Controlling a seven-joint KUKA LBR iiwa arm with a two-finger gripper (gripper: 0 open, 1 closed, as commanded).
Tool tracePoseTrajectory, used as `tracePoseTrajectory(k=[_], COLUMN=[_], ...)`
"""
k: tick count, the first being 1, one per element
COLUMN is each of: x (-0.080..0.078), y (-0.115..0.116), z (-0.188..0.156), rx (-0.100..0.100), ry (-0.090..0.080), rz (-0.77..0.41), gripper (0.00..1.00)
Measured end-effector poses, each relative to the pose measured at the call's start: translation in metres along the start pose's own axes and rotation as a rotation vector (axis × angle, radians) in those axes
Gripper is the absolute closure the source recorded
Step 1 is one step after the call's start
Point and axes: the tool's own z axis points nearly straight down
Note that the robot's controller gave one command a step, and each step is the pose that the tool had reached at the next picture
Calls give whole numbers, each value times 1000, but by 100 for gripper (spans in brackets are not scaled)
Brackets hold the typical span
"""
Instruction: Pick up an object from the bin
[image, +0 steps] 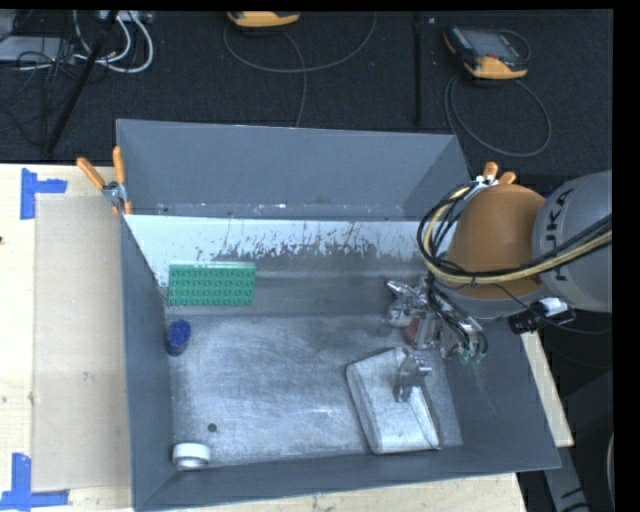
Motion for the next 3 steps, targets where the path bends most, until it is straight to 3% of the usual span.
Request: tracePoseTrajectory(k=[1,2,3], x=[27,28,85], y=[29,28,-9], z=[-141,-137,-51], rx=[23,22,21], ry=[-22,-16,-2], rz=[-217,-213,-321], gripper=[100,0,0])
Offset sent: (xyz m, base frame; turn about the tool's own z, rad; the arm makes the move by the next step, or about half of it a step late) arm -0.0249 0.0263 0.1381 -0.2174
